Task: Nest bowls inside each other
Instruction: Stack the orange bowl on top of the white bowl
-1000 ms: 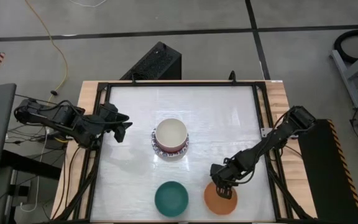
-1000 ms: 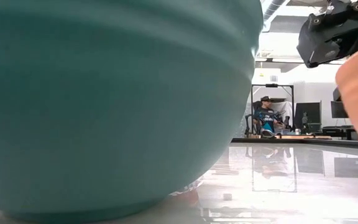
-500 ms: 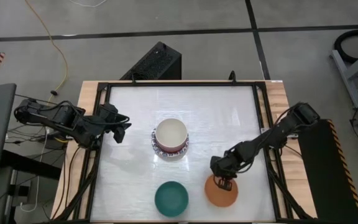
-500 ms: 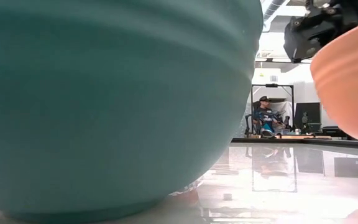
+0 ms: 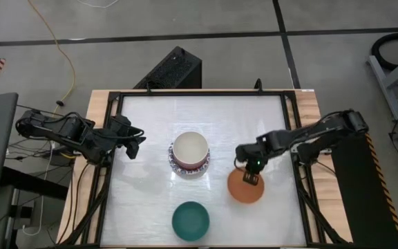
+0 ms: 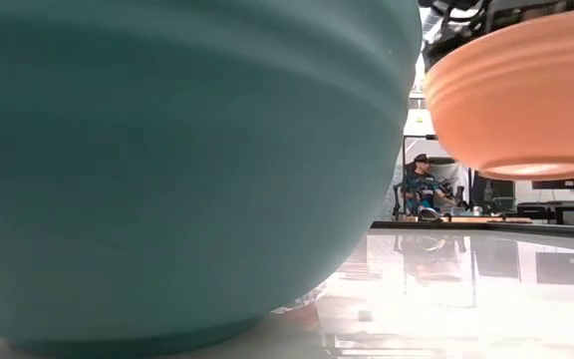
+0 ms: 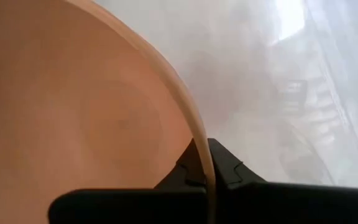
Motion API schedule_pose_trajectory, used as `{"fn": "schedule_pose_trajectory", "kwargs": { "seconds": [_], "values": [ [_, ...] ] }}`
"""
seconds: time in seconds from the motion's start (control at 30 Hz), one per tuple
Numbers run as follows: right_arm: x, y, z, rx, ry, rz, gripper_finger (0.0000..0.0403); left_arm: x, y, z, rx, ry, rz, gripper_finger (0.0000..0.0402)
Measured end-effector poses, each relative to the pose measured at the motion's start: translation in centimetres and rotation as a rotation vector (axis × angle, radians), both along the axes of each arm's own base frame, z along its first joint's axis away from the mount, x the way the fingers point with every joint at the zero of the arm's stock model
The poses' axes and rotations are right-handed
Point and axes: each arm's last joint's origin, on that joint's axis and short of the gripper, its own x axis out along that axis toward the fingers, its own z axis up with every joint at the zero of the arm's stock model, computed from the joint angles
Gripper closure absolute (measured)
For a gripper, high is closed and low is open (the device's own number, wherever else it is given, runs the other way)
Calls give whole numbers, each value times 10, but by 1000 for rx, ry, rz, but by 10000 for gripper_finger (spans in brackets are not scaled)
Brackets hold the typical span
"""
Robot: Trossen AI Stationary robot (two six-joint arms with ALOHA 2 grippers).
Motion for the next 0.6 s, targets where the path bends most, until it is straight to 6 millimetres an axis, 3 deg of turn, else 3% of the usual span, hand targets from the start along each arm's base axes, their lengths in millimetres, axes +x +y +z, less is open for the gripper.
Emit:
{"fn": "schedule_pose_trajectory", "kwargs": {
  "seconds": [0.3,0.6],
  "values": [
    [10,-39,21,-7,-76,-76,396,0,0,0,-12,-8,12,216],
    [40,-72,49,-61,-136,-68,396,0,0,0,-22,-17,28,216]
  ]
}}
